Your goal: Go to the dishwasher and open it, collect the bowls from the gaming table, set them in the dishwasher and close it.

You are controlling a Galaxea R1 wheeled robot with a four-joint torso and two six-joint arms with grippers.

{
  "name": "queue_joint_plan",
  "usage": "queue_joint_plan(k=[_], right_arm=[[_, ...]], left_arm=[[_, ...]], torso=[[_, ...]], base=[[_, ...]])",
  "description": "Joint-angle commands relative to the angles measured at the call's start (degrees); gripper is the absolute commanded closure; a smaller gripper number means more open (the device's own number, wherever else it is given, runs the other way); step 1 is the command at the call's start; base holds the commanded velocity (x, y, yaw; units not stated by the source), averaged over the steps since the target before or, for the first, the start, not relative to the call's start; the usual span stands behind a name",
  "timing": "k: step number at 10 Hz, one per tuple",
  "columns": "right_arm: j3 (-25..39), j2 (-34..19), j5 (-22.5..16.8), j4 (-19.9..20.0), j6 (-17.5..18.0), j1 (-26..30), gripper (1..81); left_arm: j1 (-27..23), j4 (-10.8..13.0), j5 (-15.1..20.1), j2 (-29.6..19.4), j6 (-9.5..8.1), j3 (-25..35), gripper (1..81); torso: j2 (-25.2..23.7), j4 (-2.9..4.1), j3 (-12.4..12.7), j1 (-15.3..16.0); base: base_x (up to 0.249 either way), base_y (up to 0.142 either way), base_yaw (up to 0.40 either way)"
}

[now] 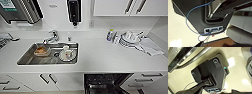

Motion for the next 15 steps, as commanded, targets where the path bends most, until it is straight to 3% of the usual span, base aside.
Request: queue_joint_plan(k=[1,4,7,12,14,15], right_arm=[[-2.2,1.4,4.6,11.6,0.4,-4.2,1.0],[-3.9,4.7,8.9,20.7,0.5,-7.8,1.0],[-8.0,10.0,9.1,26.6,0.5,-9.3,1.0],[-16.4,13.7,8.3,35.5,0.6,-11.9,1.0],[-20.1,15.7,8.1,40.8,0.6,-12.0,1.0],[-21.9,16.9,7.4,43.9,0.5,-11.7,1.0]], left_arm=[[1.2,-0.6,3.7,-0.1,-0.21,0.3,1.0],[1.0,-0.5,3.7,0.0,-0.21,0.3,1.0],[1.0,-0.5,3.7,-0.1,-0.21,-0.1,1.0],[1.0,-0.5,3.8,0.3,-0.21,-0.6,1.0],[0.9,-0.5,3.8,0.3,-0.21,-0.5,1.0],[1.0,-0.6,4.1,0.2,-0.29,-0.5,1.0]], torso=[[-5.4,0.00,0.0,3.5],[-11.8,0.00,0.0,7.5],[-17.9,0.00,0.1,11.3],[-28.4,0.00,0.1,17.8],[-32.6,0.00,0.2,20.4],[-28.9,0.00,0.2,18.0]], base=[[0.000,0.000,0.000],[0.000,0.000,0.000],[0.000,0.000,0.000],[0.000,0.000,0.000],[0.000,0.000,0.000],[0.000,0.000,0.000]])
